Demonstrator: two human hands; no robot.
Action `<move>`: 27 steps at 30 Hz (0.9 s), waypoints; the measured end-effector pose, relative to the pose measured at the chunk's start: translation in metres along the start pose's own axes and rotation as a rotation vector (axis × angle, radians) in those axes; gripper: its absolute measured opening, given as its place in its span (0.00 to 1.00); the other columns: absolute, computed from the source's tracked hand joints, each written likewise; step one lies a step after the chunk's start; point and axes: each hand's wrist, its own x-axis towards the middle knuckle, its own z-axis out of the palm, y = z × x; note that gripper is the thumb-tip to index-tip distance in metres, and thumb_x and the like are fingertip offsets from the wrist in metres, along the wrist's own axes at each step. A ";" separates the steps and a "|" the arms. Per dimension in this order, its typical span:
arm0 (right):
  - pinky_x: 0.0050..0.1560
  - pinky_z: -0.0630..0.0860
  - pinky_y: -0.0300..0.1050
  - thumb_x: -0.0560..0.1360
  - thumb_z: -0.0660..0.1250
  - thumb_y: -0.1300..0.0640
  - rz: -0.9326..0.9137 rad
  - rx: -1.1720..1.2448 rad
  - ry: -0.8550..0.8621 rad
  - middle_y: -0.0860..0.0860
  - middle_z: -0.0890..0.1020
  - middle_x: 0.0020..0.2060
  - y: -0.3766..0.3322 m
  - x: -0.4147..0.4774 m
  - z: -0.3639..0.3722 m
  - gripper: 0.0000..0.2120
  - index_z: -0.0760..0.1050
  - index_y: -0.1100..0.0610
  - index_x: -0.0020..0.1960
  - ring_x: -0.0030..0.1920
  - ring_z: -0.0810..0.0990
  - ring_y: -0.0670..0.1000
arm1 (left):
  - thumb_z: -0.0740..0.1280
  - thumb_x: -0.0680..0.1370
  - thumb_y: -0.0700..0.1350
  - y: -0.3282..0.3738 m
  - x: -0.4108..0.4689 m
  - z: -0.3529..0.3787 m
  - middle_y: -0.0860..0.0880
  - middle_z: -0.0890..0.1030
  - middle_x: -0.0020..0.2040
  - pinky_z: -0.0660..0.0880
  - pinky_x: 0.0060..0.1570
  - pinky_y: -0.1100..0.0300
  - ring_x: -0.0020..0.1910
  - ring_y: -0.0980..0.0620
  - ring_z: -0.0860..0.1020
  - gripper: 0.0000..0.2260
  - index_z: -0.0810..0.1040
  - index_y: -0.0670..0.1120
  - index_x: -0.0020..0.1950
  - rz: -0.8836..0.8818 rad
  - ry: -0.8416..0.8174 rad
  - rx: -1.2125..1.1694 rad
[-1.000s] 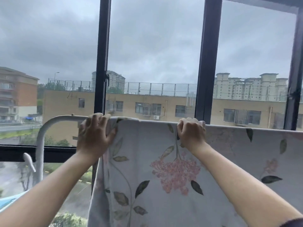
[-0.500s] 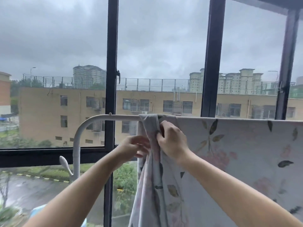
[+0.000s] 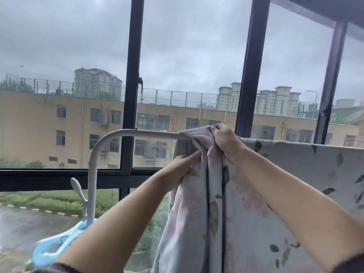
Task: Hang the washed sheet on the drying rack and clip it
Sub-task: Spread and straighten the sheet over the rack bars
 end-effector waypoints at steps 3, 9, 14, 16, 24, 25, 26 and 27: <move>0.54 0.71 0.47 0.81 0.56 0.58 -0.020 -0.112 0.035 0.55 0.78 0.48 -0.005 0.007 -0.011 0.09 0.74 0.60 0.53 0.50 0.75 0.53 | 0.64 0.79 0.48 0.018 -0.006 -0.003 0.45 0.84 0.42 0.79 0.44 0.56 0.38 0.50 0.81 0.12 0.80 0.40 0.53 0.119 0.064 -0.137; 0.48 0.66 0.44 0.81 0.57 0.57 -0.066 -0.318 0.107 0.54 0.76 0.48 0.002 0.012 -0.015 0.06 0.72 0.56 0.49 0.49 0.72 0.54 | 0.59 0.82 0.48 0.084 -0.009 -0.063 0.48 0.79 0.38 0.76 0.46 0.57 0.36 0.52 0.77 0.14 0.80 0.41 0.53 0.312 0.482 -0.160; 0.54 0.67 0.49 0.80 0.57 0.54 -0.191 -0.587 0.109 0.56 0.78 0.54 0.006 0.001 -0.007 0.07 0.72 0.55 0.48 0.56 0.74 0.58 | 0.58 0.81 0.46 0.099 -0.024 -0.096 0.48 0.79 0.32 0.75 0.32 0.64 0.33 0.51 0.78 0.14 0.78 0.44 0.41 0.209 0.533 -0.077; 0.59 0.66 0.53 0.79 0.57 0.51 -0.234 -0.668 0.070 0.54 0.78 0.53 0.008 -0.004 0.000 0.08 0.72 0.54 0.48 0.57 0.74 0.57 | 0.59 0.78 0.49 0.090 -0.034 -0.101 0.48 0.77 0.31 0.74 0.30 0.64 0.28 0.50 0.76 0.14 0.77 0.45 0.38 -0.001 0.372 -0.049; 0.58 0.65 0.53 0.78 0.58 0.50 -0.447 -0.776 -0.062 0.51 0.79 0.55 0.007 -0.017 0.012 0.11 0.71 0.52 0.58 0.56 0.76 0.56 | 0.62 0.78 0.51 0.074 -0.038 -0.081 0.45 0.79 0.40 0.76 0.39 0.58 0.36 0.48 0.78 0.09 0.76 0.46 0.50 -0.131 0.167 0.195; 0.56 0.67 0.52 0.78 0.58 0.52 -0.467 -0.778 -0.062 0.52 0.80 0.53 0.007 -0.017 0.010 0.09 0.72 0.52 0.56 0.53 0.77 0.57 | 0.62 0.78 0.50 0.076 -0.037 -0.076 0.45 0.79 0.40 0.76 0.42 0.56 0.37 0.48 0.77 0.09 0.76 0.46 0.50 -0.079 0.202 0.157; 0.52 0.69 0.50 0.78 0.58 0.54 -0.473 -0.762 -0.054 0.53 0.81 0.51 0.007 -0.017 0.009 0.07 0.73 0.52 0.54 0.51 0.78 0.57 | 0.62 0.79 0.50 0.080 -0.034 -0.072 0.45 0.79 0.41 0.75 0.45 0.54 0.39 0.48 0.77 0.09 0.76 0.46 0.49 -0.023 0.245 0.084; 0.48 0.70 0.49 0.78 0.59 0.55 -0.465 -0.737 -0.042 0.53 0.82 0.49 0.007 -0.017 0.008 0.06 0.74 0.52 0.52 0.48 0.79 0.58 | 0.61 0.79 0.50 0.084 -0.032 -0.070 0.44 0.79 0.42 0.75 0.48 0.53 0.41 0.47 0.77 0.09 0.77 0.46 0.50 0.040 0.280 0.002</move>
